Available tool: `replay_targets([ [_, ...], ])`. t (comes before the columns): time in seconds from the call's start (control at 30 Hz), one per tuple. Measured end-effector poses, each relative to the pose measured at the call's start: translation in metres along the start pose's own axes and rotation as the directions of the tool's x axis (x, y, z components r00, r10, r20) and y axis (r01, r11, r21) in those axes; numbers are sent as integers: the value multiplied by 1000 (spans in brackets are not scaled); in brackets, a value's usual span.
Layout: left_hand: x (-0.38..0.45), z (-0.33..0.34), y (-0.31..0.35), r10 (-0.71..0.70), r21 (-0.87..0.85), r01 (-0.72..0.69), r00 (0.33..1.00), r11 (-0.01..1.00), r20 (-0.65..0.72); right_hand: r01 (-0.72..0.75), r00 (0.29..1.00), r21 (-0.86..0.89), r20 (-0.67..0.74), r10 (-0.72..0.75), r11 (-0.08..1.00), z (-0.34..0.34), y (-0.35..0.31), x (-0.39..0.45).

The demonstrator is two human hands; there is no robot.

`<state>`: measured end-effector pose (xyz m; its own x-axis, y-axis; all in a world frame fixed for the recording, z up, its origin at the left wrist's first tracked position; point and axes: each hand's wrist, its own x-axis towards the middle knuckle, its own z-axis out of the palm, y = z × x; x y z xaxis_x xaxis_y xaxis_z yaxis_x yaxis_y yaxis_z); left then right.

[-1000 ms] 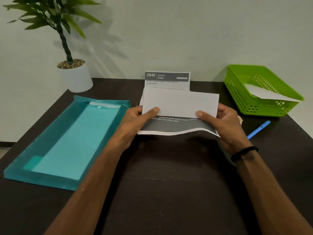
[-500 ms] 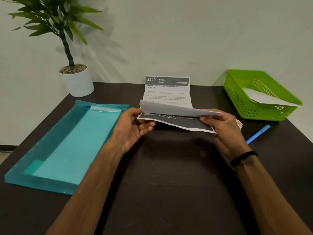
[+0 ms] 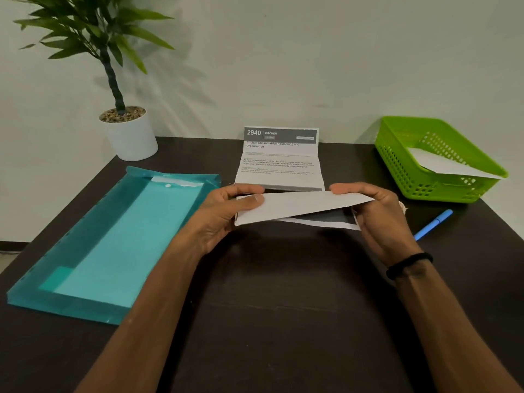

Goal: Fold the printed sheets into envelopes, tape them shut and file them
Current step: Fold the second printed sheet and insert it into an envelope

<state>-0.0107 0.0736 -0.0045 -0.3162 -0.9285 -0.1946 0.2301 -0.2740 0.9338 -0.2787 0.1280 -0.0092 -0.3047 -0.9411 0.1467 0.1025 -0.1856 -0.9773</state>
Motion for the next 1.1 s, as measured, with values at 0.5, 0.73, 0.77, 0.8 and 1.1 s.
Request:
replay_targets([
  [0.5,1,13,-13,544,515,-476,839,713,22,476,814,-749,178,-553,460,-5,4,-9],
  [0.73,-2,31,-26,641,585,-584,755,563,137,595,744,-729,340,-575,339,12,6,-17],
  [0.77,-2,32,-27,646,586,-592,749,553,148,603,741,-724,353,-572,335,15,6,-19],
  [0.8,-3,33,-27,647,585,-600,745,545,161,611,737,-719,363,-571,331,18,7,-19],
  [1.1,-10,31,-20,702,759,-642,591,109,399,692,659,-694,496,-565,197,32,16,-22],
])
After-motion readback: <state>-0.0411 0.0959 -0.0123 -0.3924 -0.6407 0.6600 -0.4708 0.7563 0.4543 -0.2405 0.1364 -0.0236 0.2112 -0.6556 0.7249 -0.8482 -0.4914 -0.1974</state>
